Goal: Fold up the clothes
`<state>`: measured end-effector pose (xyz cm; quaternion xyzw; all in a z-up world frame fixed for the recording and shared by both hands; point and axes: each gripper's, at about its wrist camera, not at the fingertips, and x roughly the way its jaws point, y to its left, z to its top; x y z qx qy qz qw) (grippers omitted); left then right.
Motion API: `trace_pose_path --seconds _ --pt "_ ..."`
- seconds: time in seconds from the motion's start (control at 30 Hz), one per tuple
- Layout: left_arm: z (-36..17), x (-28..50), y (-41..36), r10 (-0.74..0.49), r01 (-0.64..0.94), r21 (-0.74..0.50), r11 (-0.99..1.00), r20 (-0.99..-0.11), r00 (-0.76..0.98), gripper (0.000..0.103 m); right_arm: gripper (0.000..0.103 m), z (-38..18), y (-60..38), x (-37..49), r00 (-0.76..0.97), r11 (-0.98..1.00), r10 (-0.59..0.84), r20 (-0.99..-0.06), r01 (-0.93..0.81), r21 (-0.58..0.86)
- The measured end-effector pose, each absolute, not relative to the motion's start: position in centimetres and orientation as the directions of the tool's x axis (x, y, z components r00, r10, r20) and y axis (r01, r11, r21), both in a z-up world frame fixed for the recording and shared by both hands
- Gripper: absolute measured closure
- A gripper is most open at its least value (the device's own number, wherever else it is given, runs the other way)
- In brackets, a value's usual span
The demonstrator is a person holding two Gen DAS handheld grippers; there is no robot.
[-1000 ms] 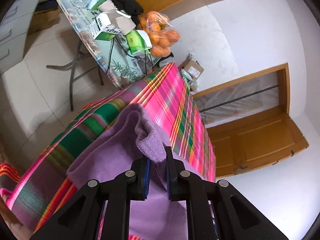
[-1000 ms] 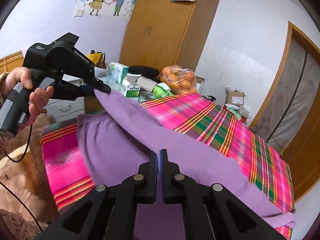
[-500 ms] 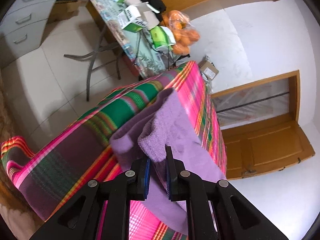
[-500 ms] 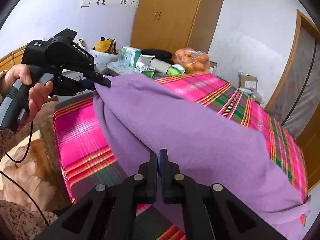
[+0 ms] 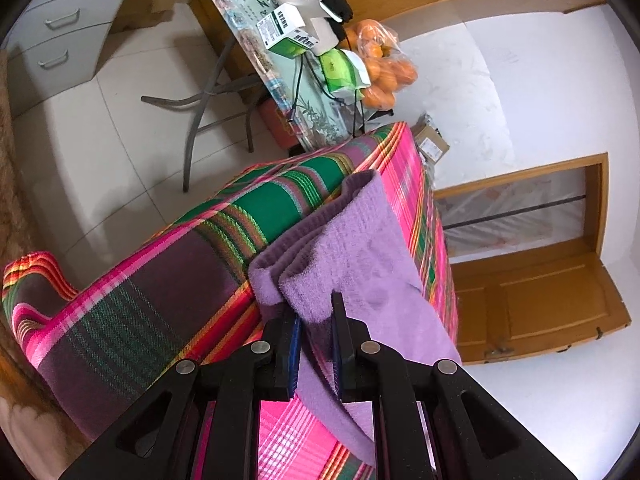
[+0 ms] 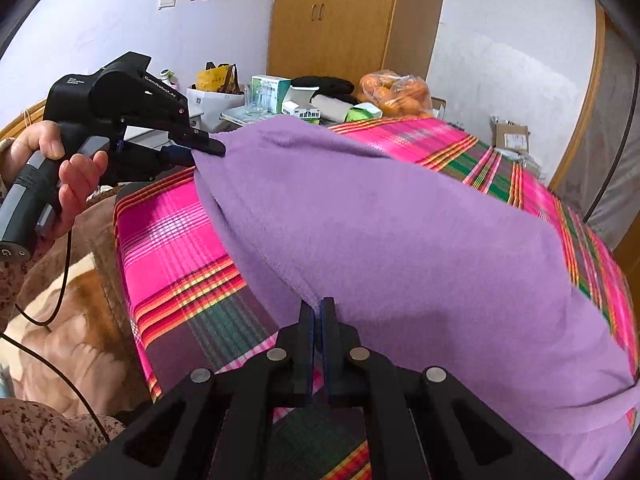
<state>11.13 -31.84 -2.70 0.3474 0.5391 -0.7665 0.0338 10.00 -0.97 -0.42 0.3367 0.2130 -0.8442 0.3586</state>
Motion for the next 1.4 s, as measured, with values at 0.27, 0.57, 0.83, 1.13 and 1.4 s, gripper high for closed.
trace_pose_path --seconds 0.27,0.57,0.83,1.13,1.4 --pt "-3.0 11.3 -32.0 0.334 0.438 -0.813 -0.384 -0.565 -0.754 0.090 0.097 -0.7 -0.6 9.8 -0.478 -0.657 -0.475 -0.739 0.752 -0.064" --pt "-2.6 12.0 -32.1 0.315 0.467 -0.801 -0.375 -0.584 -0.748 0.089 0.092 -0.6 0.4 9.7 -0.442 -0.663 -0.500 -0.745 0.749 0.000" --pt "-1.0 14.3 -32.2 0.216 0.505 -0.770 -0.390 -0.610 -0.762 0.083 0.092 1.1 3.6 9.8 -0.438 -0.669 -0.562 -0.702 0.740 0.073" --pt "2.1 15.2 -28.7 0.222 0.420 -0.762 -0.493 -0.577 -0.786 0.083 0.092 1.1 10.4 6.2 -0.550 -0.825 -0.459 -0.697 0.555 0.105" --pt "2.6 11.7 -21.6 0.330 0.300 -0.697 -0.651 -0.616 -0.716 0.083 0.092 -0.6 12.6 7.1 -0.493 -0.831 -0.466 -0.735 0.528 0.172"
